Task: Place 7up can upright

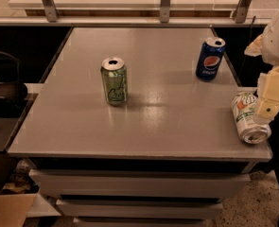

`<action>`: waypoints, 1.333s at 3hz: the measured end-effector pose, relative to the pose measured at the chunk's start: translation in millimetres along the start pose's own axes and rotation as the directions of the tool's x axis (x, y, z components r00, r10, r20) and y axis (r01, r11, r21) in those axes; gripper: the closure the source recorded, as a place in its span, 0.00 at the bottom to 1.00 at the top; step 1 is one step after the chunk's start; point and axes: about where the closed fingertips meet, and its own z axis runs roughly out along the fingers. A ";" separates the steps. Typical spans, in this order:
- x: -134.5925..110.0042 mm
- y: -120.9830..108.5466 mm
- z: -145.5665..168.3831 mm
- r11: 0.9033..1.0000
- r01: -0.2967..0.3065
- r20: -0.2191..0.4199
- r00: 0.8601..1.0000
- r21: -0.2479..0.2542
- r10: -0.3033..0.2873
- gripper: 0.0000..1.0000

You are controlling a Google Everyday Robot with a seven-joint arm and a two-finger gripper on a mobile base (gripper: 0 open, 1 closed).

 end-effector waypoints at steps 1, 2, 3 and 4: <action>0.0 0.0 0.0 1.000 0.000 0.000 1.000 0.000 0.000 0.00; -1.3 -4.9 2.6 1.000 -0.030 0.002 1.000 0.003 0.030 0.00; -0.8 -12.4 4.6 0.992 -0.124 0.012 0.992 0.013 0.124 0.00; 0.2 -12.8 7.2 0.962 -0.269 0.019 0.963 0.035 0.268 0.00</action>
Offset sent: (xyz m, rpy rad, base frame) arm 0.0049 -0.0018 -0.0046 0.0088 0.0302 -0.0718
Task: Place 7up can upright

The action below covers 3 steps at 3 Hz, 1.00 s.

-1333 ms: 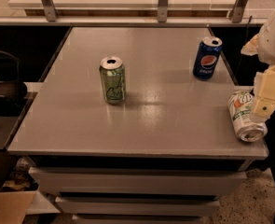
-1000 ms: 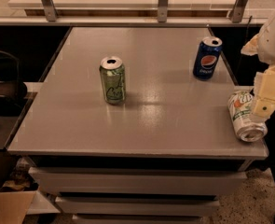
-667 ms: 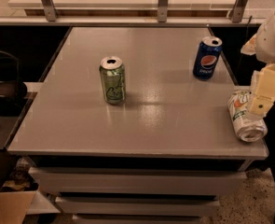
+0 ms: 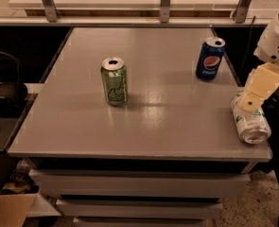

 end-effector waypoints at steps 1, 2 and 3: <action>4.4 6.0 6.7 0.984 -0.177 0.004 0.984 0.030 0.177 0.00; 8.8 10.4 25.4 0.937 -0.349 0.003 0.937 0.021 0.349 0.00; 15.0 9.3 42.7 0.858 -0.514 -0.010 0.858 0.023 0.514 0.00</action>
Offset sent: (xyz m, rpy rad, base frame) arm -0.0112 -0.0014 -0.0509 0.1441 0.0599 -0.6670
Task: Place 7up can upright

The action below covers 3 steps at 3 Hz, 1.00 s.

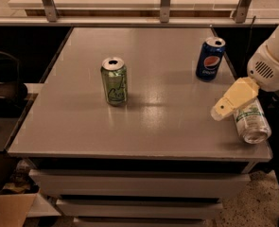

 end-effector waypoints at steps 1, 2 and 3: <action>5.3 -8.7 6.6 0.989 -0.144 -0.014 0.989 0.037 0.144 0.00; 11.2 -20.2 10.4 0.966 -0.250 -0.020 0.967 0.070 0.252 0.00; 15.0 -29.2 19.2 0.943 -0.320 -0.029 0.946 0.092 0.324 0.00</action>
Offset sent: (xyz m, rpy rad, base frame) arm 0.0038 -0.0397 -0.0152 -0.0238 0.0107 -0.4107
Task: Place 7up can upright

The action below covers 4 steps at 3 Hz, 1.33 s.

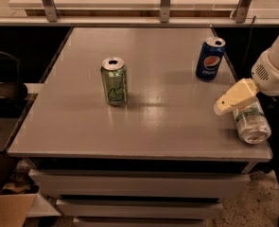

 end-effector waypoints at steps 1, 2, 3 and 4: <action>-1.2 -5.9 10.4 0.999 -0.038 -0.018 0.999 0.007 0.038 0.00; -1.8 -7.3 17.5 0.999 -0.049 -0.029 0.998 0.011 0.050 0.18; -0.9 -5.6 25.7 0.999 -0.047 -0.039 0.998 0.004 0.047 0.42; -3.4 -4.9 26.0 1.000 -0.027 -0.046 0.999 0.011 0.027 0.64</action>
Offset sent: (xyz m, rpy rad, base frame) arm 0.0100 -0.0101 -0.0235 -0.0079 0.0375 -0.0699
